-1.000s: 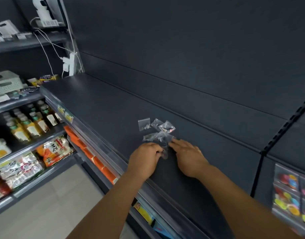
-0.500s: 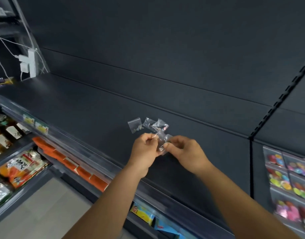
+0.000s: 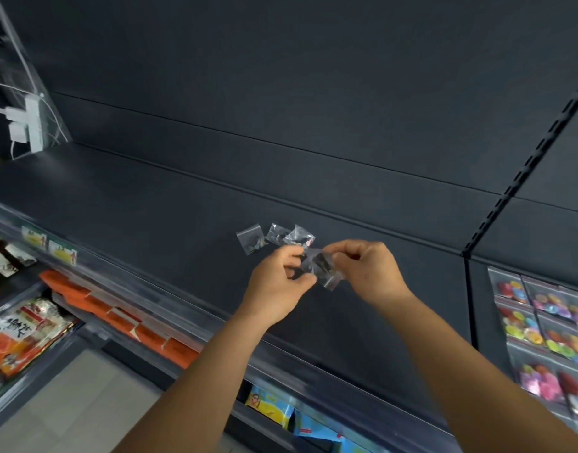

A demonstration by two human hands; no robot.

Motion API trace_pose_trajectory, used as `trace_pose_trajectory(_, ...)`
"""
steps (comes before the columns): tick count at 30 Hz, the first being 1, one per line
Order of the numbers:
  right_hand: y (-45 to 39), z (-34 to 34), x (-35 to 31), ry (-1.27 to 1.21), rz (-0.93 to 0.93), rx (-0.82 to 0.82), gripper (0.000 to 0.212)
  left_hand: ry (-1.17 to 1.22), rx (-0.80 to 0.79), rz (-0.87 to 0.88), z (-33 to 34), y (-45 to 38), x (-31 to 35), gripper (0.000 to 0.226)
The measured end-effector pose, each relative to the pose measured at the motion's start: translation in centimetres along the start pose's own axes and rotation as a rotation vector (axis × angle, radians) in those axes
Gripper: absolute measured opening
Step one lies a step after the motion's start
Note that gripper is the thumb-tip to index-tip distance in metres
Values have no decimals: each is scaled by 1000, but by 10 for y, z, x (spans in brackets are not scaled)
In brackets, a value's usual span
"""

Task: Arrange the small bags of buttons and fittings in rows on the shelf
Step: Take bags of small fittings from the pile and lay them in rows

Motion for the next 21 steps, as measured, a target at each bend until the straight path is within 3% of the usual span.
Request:
trace_pose_trajectory(2, 1, 6, -12, 61, -79, -76, 16, -18, -19, 68, 0, -3, 7, 34)
trace_pose_trajectory(5, -4, 8, -16, 26, -121, -62, 10, -22, 66, 83, -4, -8, 6, 10)
trace_pose_trajectory(10, -7, 20, -14, 38, -118, -162, 12, -14, 5, 103, 1, -14, -1, 15)
trace_pose_trajectory(13, -16, 15, -11, 30, -119, -23, 10, -2, 86, 68, -4, -18, -4, 1)
trace_pose_trajectory(15, -25, 4, -1, 181, -64, 76, 14, 36, 130, 35, -9, -20, -10, 4)
trace_pose_trajectory(19, -29, 7, 28, 542, 179, -67, 50, 90, 114, -10, -9, -21, -19, 5)
trace_pose_trajectory(21, -28, 10, 31, 524, 239, -63, 45, 90, 101, -5, -7, -22, -19, 6)
Point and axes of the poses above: each hand's wrist, its own y-axis away from the middle knuckle, its own z-axis out of the palm, x = y × z, the point moved 4 cm from there along -y, towards the middle knuckle, and after that the axes turned 10 degrees about -y, right-handed, at the moved point
